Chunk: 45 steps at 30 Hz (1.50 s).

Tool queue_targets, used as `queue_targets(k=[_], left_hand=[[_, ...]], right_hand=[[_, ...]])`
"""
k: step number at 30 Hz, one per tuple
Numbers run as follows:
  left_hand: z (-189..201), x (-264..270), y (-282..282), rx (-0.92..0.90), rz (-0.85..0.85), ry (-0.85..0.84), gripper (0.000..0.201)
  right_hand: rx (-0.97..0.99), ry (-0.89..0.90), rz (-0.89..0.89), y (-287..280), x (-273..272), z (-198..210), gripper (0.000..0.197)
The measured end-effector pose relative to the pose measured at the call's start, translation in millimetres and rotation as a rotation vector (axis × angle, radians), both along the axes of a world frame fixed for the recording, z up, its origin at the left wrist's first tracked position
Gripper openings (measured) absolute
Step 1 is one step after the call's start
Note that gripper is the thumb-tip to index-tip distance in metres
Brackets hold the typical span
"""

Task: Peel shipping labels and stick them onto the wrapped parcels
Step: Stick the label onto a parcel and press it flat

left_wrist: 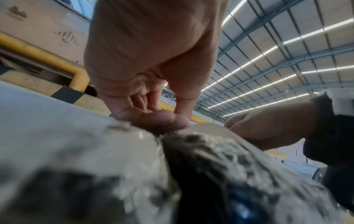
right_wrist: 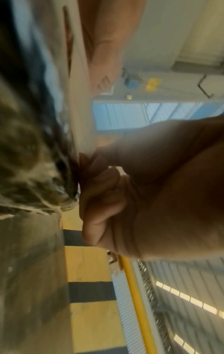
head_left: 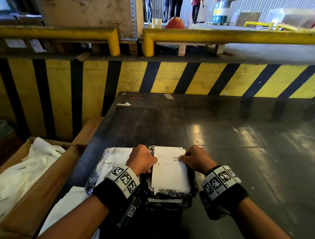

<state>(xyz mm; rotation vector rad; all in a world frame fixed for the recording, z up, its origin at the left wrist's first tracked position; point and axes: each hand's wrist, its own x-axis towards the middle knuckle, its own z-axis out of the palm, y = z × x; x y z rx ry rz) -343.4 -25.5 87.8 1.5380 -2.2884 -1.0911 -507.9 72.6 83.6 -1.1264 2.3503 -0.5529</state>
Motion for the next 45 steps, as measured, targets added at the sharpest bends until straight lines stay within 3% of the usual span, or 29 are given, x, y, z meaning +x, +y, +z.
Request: queue_targets(k=[6,9,11,14,17,21,28,32,33,36,39,41,42,44,45], left_hand=[[5.2,0.4,2.2,-0.153,-0.081,-0.134,0.02],[0.7,12.6,12.2,-0.294,-0.192,-0.082,0.015],[-4.4,24.8,22.3,-0.462,-0.358,0.039,0.009],[-8.6,38.9,38.2,-0.546,-0.687,0.064,0.055],[-19.2,48.7,49.3,-0.533,-0.849,-0.152,0.085],[-30.0,56.0,58.2,-0.548,-0.872,-0.291,0.081],[-25.6,62.6,61.1,-0.497,-0.917,-0.349,0.067],[-27.2,63.9,59.6,-0.49,-0.934,-0.329,0.069],[-27.7,64.1,59.5,-0.479,-0.933,-0.326,0.069],[-29.2,63.6,59.6,-0.47,-0.924,-0.316,0.072],[-30.0,63.2,58.6,-0.459,-0.921,-0.289,0.077],[-29.6,63.8,57.6,-0.436,-0.909,-0.263,0.078],[-28.1,64.3,57.1,-0.435,-0.894,-0.246,0.079],[-24.7,66.9,55.6,-0.457,-0.849,-0.226,0.082],[-23.9,68.3,54.3,-0.474,-0.83,-0.227,0.083]], right_hand=[[0.088,0.407,0.037,-3.5,4.9,7.8,0.043],[0.051,0.428,0.05,7.5,3.3,8.3,0.044],[-0.061,0.421,0.125,20.9,3.5,2.5,0.035],[-0.279,0.401,0.337,43.8,16.1,-10.1,0.046],[-0.166,0.38,0.54,64.0,36.1,-19.6,0.077],[-0.047,0.443,0.599,78.8,45.8,-32.0,0.079],[0.015,0.465,0.622,68.8,36.4,-19.6,0.083],[0.049,0.434,0.526,43.6,10.2,-25.6,0.11],[0.049,0.413,0.494,37.5,3.3,-27.1,0.107],[0.044,0.349,0.421,24.4,-10.1,-30.8,0.063],[0.008,0.314,0.354,18.9,-13.5,-32.9,0.056],[0.018,0.363,0.36,19.6,-9.2,-29.2,0.066],[0.01,0.395,0.396,21.7,-4.6,-25.9,0.08],[0.005,0.437,0.518,28.3,9.5,-15.9,0.106],[0.017,0.443,0.585,32.1,17.9,-12.0,0.108]])
